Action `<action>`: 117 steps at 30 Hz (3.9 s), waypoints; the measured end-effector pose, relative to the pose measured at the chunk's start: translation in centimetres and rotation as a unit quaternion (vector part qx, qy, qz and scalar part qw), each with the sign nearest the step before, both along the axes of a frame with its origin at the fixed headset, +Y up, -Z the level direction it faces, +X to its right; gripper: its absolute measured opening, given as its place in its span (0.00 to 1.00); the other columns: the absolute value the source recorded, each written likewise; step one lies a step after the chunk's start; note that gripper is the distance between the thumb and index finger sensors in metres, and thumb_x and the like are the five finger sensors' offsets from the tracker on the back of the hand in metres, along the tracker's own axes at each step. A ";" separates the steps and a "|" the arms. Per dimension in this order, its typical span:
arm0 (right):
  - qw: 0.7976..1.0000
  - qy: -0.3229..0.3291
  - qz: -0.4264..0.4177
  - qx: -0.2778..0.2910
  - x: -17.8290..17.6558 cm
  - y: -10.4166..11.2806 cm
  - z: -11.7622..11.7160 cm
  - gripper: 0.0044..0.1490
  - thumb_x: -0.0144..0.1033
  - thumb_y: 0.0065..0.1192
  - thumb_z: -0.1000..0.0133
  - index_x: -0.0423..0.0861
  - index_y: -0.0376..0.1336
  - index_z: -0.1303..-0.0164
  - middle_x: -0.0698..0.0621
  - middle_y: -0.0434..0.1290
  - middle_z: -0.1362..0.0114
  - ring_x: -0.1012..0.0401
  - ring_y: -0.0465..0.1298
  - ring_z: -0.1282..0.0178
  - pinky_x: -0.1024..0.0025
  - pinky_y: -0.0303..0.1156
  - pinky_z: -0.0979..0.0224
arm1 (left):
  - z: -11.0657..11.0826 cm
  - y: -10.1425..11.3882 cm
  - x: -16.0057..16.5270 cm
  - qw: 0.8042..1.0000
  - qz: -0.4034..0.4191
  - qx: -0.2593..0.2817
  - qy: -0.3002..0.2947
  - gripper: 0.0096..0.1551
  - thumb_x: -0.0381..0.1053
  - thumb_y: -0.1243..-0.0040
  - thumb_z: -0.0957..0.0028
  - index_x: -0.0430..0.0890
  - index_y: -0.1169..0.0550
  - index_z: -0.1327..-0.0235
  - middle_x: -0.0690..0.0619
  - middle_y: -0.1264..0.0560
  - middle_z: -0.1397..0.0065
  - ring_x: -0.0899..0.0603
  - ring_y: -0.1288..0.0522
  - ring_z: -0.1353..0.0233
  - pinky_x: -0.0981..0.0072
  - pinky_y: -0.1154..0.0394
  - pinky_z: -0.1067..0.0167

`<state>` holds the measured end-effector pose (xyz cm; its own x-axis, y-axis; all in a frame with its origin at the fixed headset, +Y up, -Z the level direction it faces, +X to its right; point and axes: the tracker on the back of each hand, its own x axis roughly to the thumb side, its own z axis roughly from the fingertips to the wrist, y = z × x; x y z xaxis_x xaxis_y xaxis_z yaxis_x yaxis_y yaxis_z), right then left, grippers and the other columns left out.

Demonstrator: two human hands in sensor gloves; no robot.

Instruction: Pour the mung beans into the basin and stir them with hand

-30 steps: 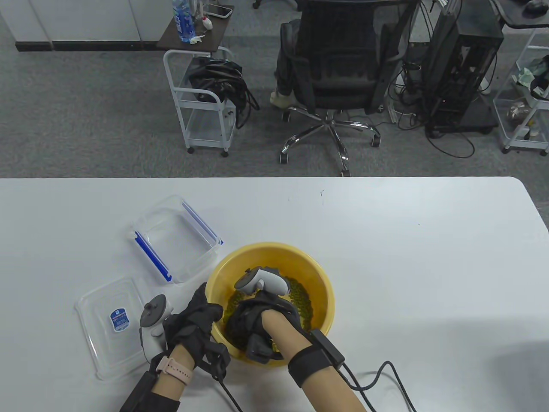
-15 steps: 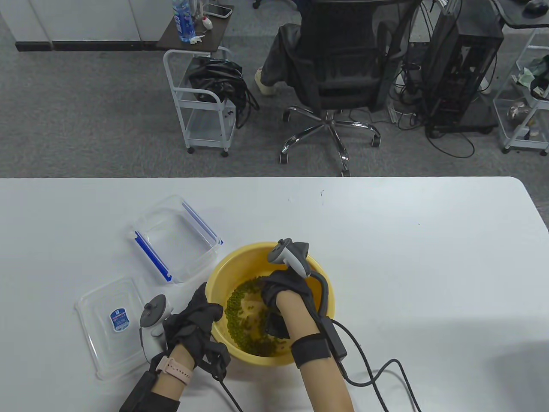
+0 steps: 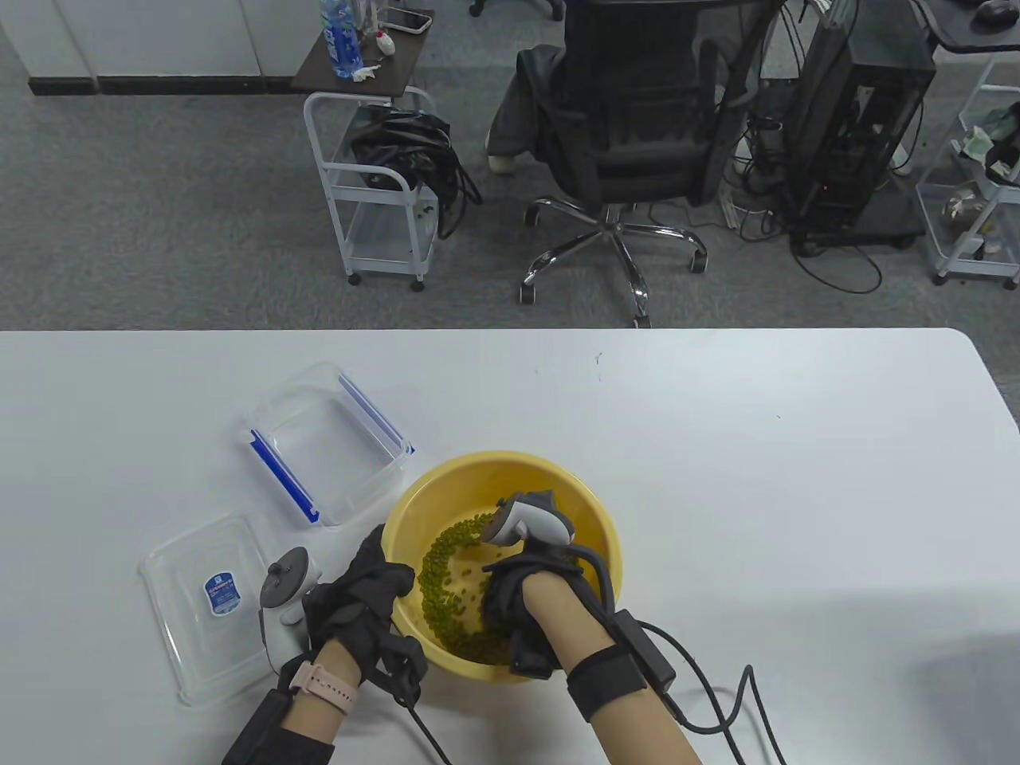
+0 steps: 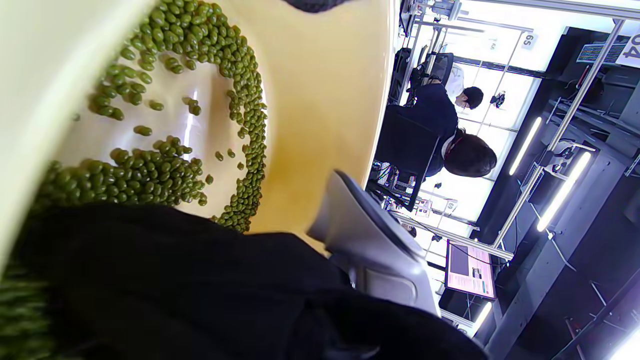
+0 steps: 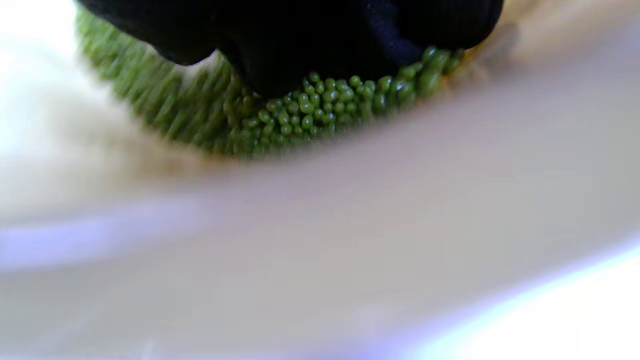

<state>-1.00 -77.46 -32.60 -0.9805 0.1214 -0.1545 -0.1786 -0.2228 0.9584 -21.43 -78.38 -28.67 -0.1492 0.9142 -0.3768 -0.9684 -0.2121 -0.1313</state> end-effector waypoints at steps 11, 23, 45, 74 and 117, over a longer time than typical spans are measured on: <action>0.978 -0.165 -0.090 0.088 -3.4 0.6 -5.2 0.31 0.51 0.49 0.52 0.64 0.47 0.38 0.64 0.39 0.26 0.59 0.47 0.28 0.61 0.45 0.21 | 0.0 0.0 0.0 1.000 0.001 0.001 -0.006 0.44 0.29 0.49 0.50 0.37 0.53 0.23 0.33 0.56 0.21 0.24 0.54 0.23 0.33 0.49 0.33; 0.975 -0.133 0.076 0.162 3.6 1.3 -4.9 0.31 0.48 0.51 0.53 0.53 0.53 0.41 0.47 0.51 0.31 0.48 0.54 0.32 0.50 0.54 0.30 | 0.0 0.0 0.0 1.000 0.001 0.001 -0.001 0.44 0.29 0.49 0.50 0.37 0.53 0.23 0.33 0.55 0.21 0.24 0.54 0.23 0.33 0.49 0.33; 0.980 -0.141 -0.032 0.139 -3.4 0.4 -5.1 0.32 0.52 0.49 0.52 0.68 0.45 0.38 0.69 0.35 0.26 0.62 0.38 0.25 0.64 0.41 0.20 | 0.0 0.0 -0.1 1.000 0.006 0.001 -0.013 0.44 0.29 0.49 0.50 0.38 0.53 0.23 0.33 0.56 0.21 0.24 0.55 0.23 0.33 0.50 0.33; 0.996 -0.023 -0.082 -0.016 -3.0 -0.2 0.6 0.33 0.48 0.50 0.53 0.53 0.50 0.39 0.46 0.48 0.32 0.47 0.54 0.33 0.52 0.56 0.30 | 0.0 -0.1 -0.1 1.000 0.008 0.000 -0.009 0.44 0.29 0.49 0.50 0.37 0.53 0.23 0.33 0.55 0.21 0.24 0.54 0.23 0.33 0.49 0.33; 0.980 -0.161 -0.086 0.084 -3.5 -0.1 -4.2 0.33 0.53 0.48 0.52 0.68 0.42 0.38 0.66 0.33 0.27 0.60 0.42 0.26 0.74 0.48 0.19 | 0.1 -0.2 -0.1 1.000 0.009 0.005 -0.017 0.44 0.29 0.49 0.50 0.37 0.53 0.23 0.32 0.55 0.21 0.24 0.55 0.23 0.33 0.50 0.33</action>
